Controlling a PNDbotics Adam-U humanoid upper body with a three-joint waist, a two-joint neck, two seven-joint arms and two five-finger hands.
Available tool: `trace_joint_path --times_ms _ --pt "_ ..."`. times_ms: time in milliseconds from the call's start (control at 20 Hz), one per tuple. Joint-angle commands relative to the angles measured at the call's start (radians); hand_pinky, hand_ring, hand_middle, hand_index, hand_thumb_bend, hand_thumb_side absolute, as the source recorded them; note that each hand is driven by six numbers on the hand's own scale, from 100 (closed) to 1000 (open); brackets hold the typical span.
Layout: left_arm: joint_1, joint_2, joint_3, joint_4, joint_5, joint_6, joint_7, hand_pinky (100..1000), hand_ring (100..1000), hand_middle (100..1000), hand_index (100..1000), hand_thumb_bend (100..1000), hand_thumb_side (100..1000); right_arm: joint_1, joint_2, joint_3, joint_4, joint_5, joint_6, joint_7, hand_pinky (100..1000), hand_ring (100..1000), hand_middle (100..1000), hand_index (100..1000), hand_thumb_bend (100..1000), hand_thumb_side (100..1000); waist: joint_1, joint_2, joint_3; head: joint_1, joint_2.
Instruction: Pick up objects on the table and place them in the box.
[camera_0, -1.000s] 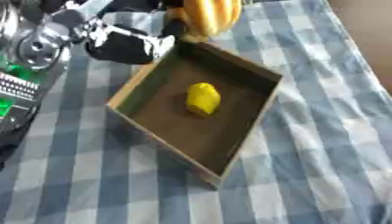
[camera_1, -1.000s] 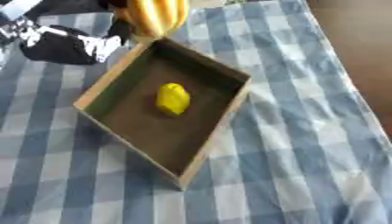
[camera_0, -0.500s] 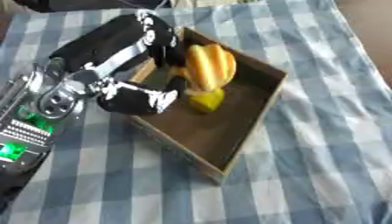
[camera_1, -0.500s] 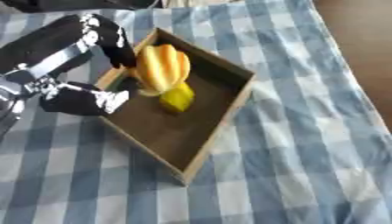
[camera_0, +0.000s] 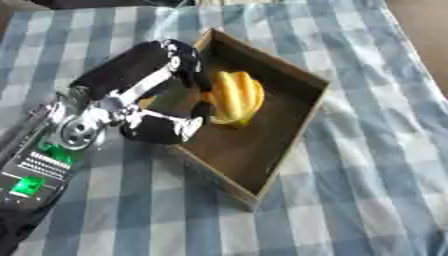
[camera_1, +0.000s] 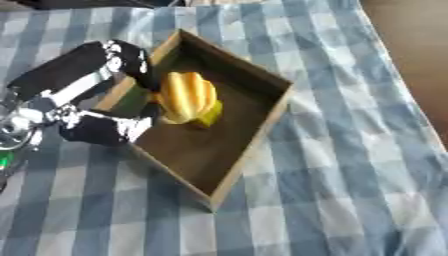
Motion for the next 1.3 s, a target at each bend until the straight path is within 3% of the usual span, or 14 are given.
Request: trace_joint_path --times_ms 50,300,500,550,600,700,850,1000,1100,1150,1200,1300 --pt "-0.004 0.014 0.025 -0.017 -0.064 -0.026 0.002 923 855 828 932 455 390 -0.008 -0.020 -0.013 -0.016 0.007 0.000 -0.006 802 855 640 806 246 432 -0.004 -0.017 0.002 0.001 -0.005" --pt "0.010 0.007 0.086 -0.050 -0.127 -0.027 0.077 904 846 811 917 463 428 -0.008 -0.022 -0.014 -0.016 0.009 0.000 -0.008 802 855 640 806 247 432 -0.005 -0.017 0.009 -0.004 -0.009" --pt "0.022 -0.005 0.144 -0.051 -0.095 -0.028 0.162 873 820 784 885 338 365 -0.008 -0.023 -0.015 -0.016 0.010 -0.001 -0.012 802 854 641 806 249 430 -0.006 -0.020 0.015 -0.008 -0.009" --pt "0.024 -0.010 0.167 -0.052 -0.071 -0.033 0.201 858 804 772 870 254 299 -0.009 -0.023 -0.015 -0.016 0.010 -0.002 -0.012 802 854 641 806 250 429 -0.006 -0.022 0.017 -0.011 -0.010" --pt "0.026 -0.015 0.195 -0.052 -0.038 -0.043 0.254 844 788 763 859 180 247 -0.009 -0.024 -0.016 -0.016 0.010 -0.003 -0.013 802 854 641 806 251 427 -0.006 -0.023 0.018 -0.013 -0.010" --pt "0.034 -0.020 0.274 -0.052 0.049 -0.067 0.407 825 770 749 832 104 225 -0.010 -0.030 -0.018 -0.016 0.013 -0.007 -0.016 801 853 642 807 251 426 -0.006 -0.026 0.022 -0.019 -0.010" --pt "0.077 0.002 0.392 -0.052 0.201 -0.123 0.705 805 753 732 796 100 328 -0.013 -0.052 -0.022 -0.016 0.026 -0.021 -0.023 802 852 645 808 252 421 -0.005 -0.027 0.032 -0.023 -0.011" --pt "0.146 0.017 0.471 -0.052 0.325 -0.211 0.930 798 749 726 787 100 364 -0.016 -0.076 -0.026 -0.016 0.047 -0.038 -0.033 803 851 647 809 255 417 -0.005 -0.025 0.044 -0.024 -0.013" --pt "0.191 0.009 0.521 -0.052 0.370 -0.278 1.038 791 742 715 776 100 374 -0.020 -0.088 -0.028 -0.016 0.062 -0.046 -0.042 803 850 649 809 256 415 -0.009 -0.023 0.053 -0.026 -0.013" --pt "0.210 0.002 0.542 -0.052 0.384 -0.305 1.078 786 737 710 778 100 485 -0.022 -0.092 -0.029 -0.016 0.068 -0.050 -0.045 804 849 650 809 257 412 -0.010 -0.023 0.057 -0.026 -0.013" --pt "0.229 -0.008 0.564 -0.052 0.392 -0.331 1.117 784 736 709 779 125 370 -0.025 -0.095 -0.029 -0.016 0.075 -0.055 -0.049 804 849 650 809 257 411 -0.012 -0.022 0.060 -0.026 -0.012" --pt "0.263 -0.026 0.596 -0.052 0.395 -0.373 1.177 781 734 706 780 136 362 -0.028 -0.100 -0.030 -0.016 0.086 -0.063 -0.056 805 848 652 810 257 409 -0.014 -0.023 0.066 -0.025 -0.011"
